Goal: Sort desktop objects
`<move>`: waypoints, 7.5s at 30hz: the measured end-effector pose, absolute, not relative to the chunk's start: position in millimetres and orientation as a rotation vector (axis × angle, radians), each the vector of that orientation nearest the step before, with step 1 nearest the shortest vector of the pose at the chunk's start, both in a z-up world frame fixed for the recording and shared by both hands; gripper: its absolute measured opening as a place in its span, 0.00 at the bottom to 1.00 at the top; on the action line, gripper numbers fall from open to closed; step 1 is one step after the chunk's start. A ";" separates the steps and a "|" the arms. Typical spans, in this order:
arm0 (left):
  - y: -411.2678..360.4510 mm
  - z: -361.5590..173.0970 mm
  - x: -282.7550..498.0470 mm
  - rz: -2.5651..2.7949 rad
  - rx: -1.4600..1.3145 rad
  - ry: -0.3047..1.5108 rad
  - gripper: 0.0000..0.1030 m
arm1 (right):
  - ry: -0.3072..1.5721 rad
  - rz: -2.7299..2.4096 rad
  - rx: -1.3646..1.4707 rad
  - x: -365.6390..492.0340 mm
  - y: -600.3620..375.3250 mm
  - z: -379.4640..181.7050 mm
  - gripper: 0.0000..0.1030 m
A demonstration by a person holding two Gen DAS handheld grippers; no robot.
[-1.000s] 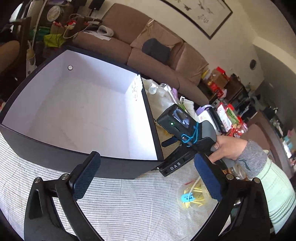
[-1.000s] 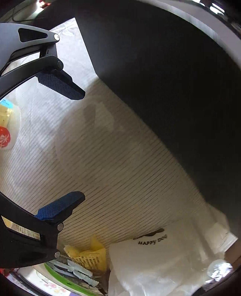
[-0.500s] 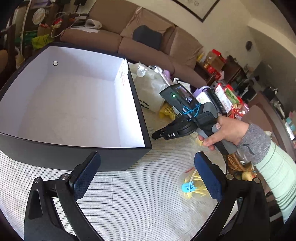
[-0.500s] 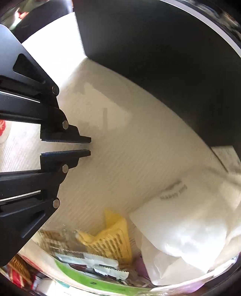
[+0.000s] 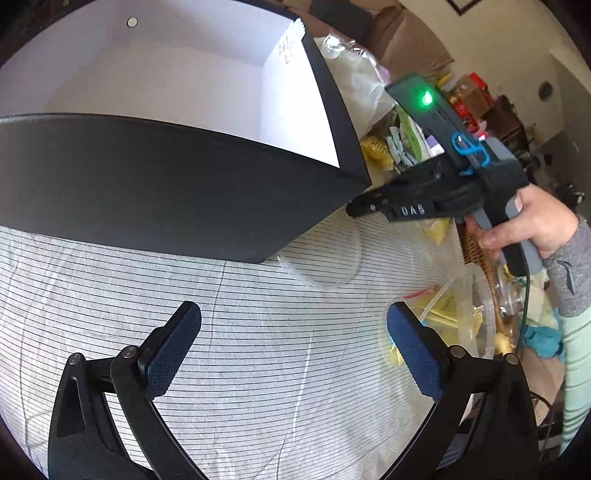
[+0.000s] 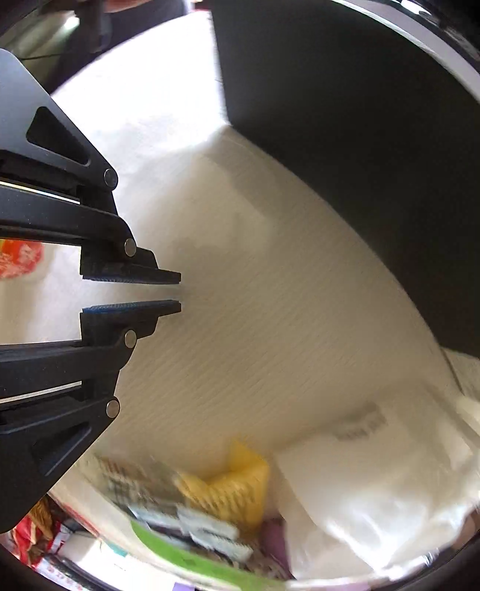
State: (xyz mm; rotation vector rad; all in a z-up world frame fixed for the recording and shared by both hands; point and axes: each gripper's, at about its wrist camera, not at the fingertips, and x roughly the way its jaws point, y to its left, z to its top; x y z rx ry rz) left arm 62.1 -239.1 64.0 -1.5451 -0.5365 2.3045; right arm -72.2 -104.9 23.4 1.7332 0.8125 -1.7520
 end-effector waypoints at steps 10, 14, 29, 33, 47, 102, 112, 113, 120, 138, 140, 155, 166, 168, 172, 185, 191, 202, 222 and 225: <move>-198.4 30.3 62.5 2.315 -1.646 -0.358 0.71 | 0.576 -1.597 1.770 -83.1 -125.7 11.1 0.45; -200.9 30.4 59.3 2.295 -1.640 -0.371 0.71 | 0.617 -1.452 1.812 -56.4 -126.9 1.8 0.45; -203.7 36.9 77.3 2.232 -1.513 -0.386 0.40 | 0.580 -1.449 1.821 -15.2 -148.0 -1.3 0.47; -201.1 49.0 80.8 2.203 -1.458 -0.410 0.39 | 0.467 -1.507 1.777 -26.0 -156.7 15.3 0.45; -243.5 39.7 75.7 2.251 -1.479 -0.592 0.59 | 0.145 -2.235 1.268 137.1 -85.4 86.8 0.81; -242.5 26.4 90.5 1.673 -1.519 -0.796 0.76 | -0.252 -2.258 1.276 184.9 -39.7 -1.8 0.85; -247.0 35.2 90.8 1.951 -1.592 -0.546 0.77 | -0.253 -2.335 1.180 196.9 -37.1 17.4 0.84; -252.1 28.1 90.1 1.941 -1.619 -0.571 0.77 | -0.259 -2.327 1.154 197.9 -36.8 20.4 0.84; -248.0 14.6 96.4 1.838 -1.644 -0.637 0.79 | -0.234 -2.252 1.156 194.9 -58.0 -3.6 0.85; -232.5 8.7 90.9 1.749 -1.643 -0.716 0.86 | -0.176 -2.214 1.174 195.6 -58.1 -1.8 0.84; -233.5 8.6 91.6 1.747 -1.641 -0.711 0.86 | -0.154 -2.203 1.182 197.7 -63.2 -5.2 0.84; -243.7 15.4 89.3 1.597 -1.535 -0.924 0.87 | -0.695 -2.068 1.205 193.2 -1.4 -20.7 0.70; -240.2 31.0 93.2 1.427 -1.380 -1.121 0.87 | -0.322 -2.274 1.184 214.1 -27.0 -1.2 0.75; -230.3 31.9 95.9 1.416 -1.408 -1.096 0.87 | -0.027 -2.362 1.158 225.5 -58.0 3.0 0.85; -219.0 37.2 97.1 1.462 -1.415 -1.063 0.87 | 0.194 -2.437 1.089 240.7 -89.5 3.8 0.93; -215.8 23.8 94.4 1.544 -1.519 -0.988 0.89 | -0.167 -2.481 1.115 231.7 -28.7 21.0 0.44; -178.3 25.8 97.9 1.781 -1.596 -0.597 0.25 | -0.214 -2.460 1.130 230.7 -23.5 23.7 0.46; -185.8 21.0 105.4 1.558 -1.544 -0.804 0.09 | -0.655 -2.399 1.132 248.2 43.4 36.0 0.82; -162.0 78.1 102.0 1.414 -1.373 -1.009 0.07 | -0.987 -2.091 1.043 215.2 91.2 94.7 0.18; -141.8 97.4 82.7 1.543 -1.373 -0.917 0.18 | -0.919 -2.159 1.025 189.6 101.0 113.2 0.18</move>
